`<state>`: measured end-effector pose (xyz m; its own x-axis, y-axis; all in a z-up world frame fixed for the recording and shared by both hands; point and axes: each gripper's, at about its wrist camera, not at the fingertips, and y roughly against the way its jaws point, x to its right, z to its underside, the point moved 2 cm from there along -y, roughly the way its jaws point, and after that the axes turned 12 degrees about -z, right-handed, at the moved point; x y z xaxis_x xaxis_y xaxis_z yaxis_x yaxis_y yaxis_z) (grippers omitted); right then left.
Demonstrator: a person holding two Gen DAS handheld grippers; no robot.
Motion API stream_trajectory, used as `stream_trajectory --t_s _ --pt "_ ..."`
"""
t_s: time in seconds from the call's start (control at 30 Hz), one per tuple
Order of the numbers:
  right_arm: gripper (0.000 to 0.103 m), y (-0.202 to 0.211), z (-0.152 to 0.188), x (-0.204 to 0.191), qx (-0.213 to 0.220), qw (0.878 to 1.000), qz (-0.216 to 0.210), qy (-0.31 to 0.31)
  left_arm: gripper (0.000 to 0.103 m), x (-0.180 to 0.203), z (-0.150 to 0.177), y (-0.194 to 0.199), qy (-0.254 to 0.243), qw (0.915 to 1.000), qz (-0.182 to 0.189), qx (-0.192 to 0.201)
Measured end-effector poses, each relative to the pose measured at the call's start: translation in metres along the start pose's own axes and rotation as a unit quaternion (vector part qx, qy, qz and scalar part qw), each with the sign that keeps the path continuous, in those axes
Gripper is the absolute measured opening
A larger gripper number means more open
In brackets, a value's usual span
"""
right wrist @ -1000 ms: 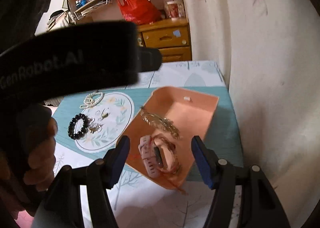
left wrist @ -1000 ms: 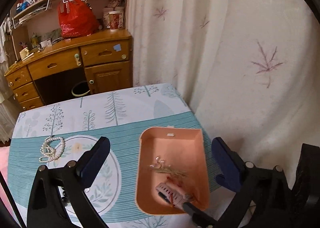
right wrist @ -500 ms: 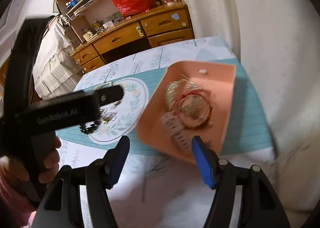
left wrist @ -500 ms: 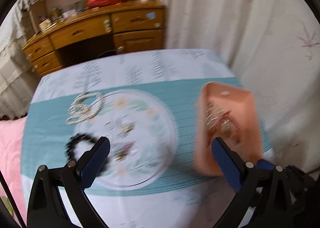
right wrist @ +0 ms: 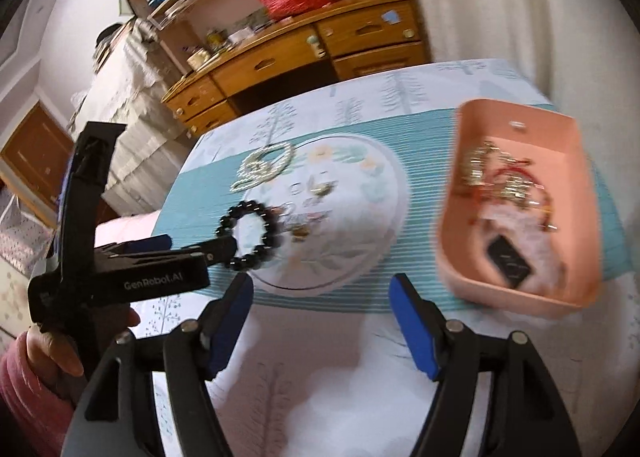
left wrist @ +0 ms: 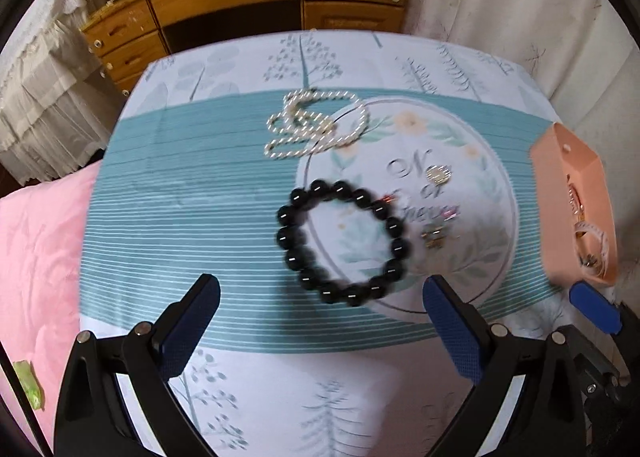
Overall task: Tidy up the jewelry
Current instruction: 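Open both grippers over the tray and move back to the table, then grasp the black bead bracelet with the left gripper while the right gripper grasps the flower brooch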
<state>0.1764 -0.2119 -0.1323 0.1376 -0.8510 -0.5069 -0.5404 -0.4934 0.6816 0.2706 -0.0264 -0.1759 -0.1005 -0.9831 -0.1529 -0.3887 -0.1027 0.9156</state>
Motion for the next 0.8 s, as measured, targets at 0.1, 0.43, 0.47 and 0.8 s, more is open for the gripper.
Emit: stream_trajectory --t_s 0.1,0.43,0.47,0.8 --pt "0.071 -0.02 -0.002 -0.013 -0.012 1.0 0.016 0.023 0.101 -0.005 0.003 -0.017 -0.027 0.9996 0.002 -0.001" --pt "0.061 -0.072 -0.011 -0.019 -0.031 0.995 0.072 0.06 0.096 -0.023 -0.003 -0.041 0.003 0.999 0.045 0.0" --pt "0.055 -0.076 -0.011 -0.019 -0.033 0.995 0.073 0.06 0.089 -0.024 -0.004 -0.042 0.008 0.9988 0.048 -0.001" --pt "0.029 -0.109 -0.018 -0.029 -0.048 0.994 0.081 0.055 0.052 -0.014 -0.004 -0.039 -0.017 0.999 0.007 0.042"
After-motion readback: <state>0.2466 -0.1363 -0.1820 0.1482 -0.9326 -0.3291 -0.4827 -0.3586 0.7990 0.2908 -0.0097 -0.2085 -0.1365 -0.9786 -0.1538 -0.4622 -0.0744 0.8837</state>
